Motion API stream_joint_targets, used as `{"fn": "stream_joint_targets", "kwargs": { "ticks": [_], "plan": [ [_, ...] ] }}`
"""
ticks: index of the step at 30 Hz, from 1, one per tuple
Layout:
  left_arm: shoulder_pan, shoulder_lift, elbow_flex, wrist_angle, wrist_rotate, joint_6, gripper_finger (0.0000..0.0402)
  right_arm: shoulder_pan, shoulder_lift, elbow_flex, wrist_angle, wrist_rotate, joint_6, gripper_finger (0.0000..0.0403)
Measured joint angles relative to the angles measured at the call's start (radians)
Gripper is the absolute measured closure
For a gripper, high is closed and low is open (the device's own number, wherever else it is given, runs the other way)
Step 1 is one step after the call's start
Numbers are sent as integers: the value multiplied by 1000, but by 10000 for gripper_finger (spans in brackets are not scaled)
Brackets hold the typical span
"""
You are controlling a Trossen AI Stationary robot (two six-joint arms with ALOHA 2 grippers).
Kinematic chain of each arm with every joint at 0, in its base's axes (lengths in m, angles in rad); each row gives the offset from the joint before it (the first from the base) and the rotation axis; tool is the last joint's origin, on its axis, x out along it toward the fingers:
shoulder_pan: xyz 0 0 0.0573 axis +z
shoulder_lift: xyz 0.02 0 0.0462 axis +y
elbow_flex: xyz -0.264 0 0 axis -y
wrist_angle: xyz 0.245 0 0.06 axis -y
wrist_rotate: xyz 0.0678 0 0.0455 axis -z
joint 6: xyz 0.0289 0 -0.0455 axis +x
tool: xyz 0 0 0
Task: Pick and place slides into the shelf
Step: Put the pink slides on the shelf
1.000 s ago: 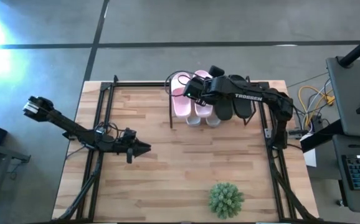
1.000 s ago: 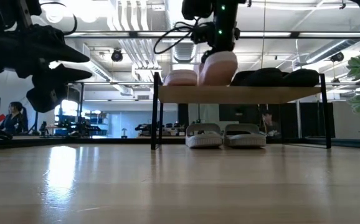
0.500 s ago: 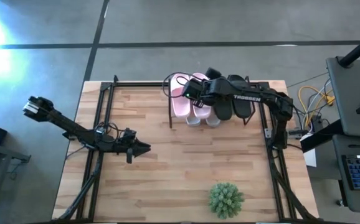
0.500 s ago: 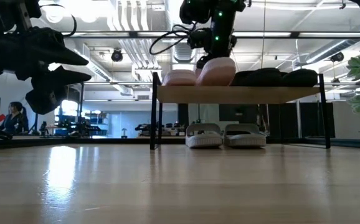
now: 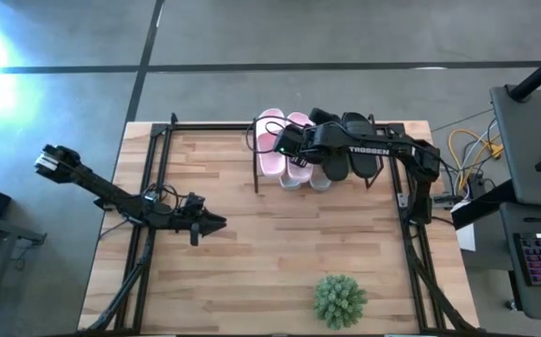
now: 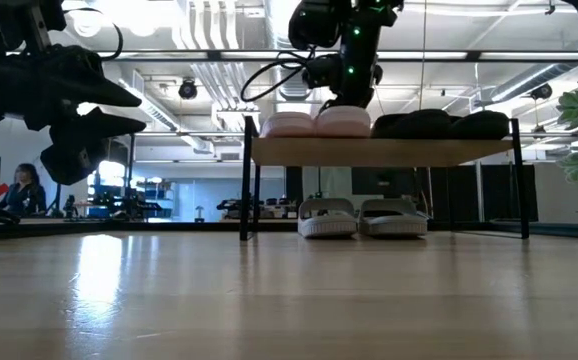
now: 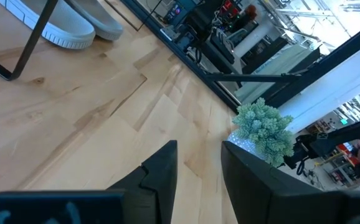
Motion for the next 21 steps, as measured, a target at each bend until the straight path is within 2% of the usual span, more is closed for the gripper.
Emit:
{"fn": "stream_joint_targets", "kwargs": {
  "ticks": [6,13,21],
  "plan": [
    [0,0,0,0,-1,2,293,0,0,1,0,31,-101,383],
    [0,0,0,0,-3,2,293,0,0,1,1,32,-69,379],
    [0,0,0,0,-4,2,293,0,0,1,-30,9,-74,335]
  ]
}}
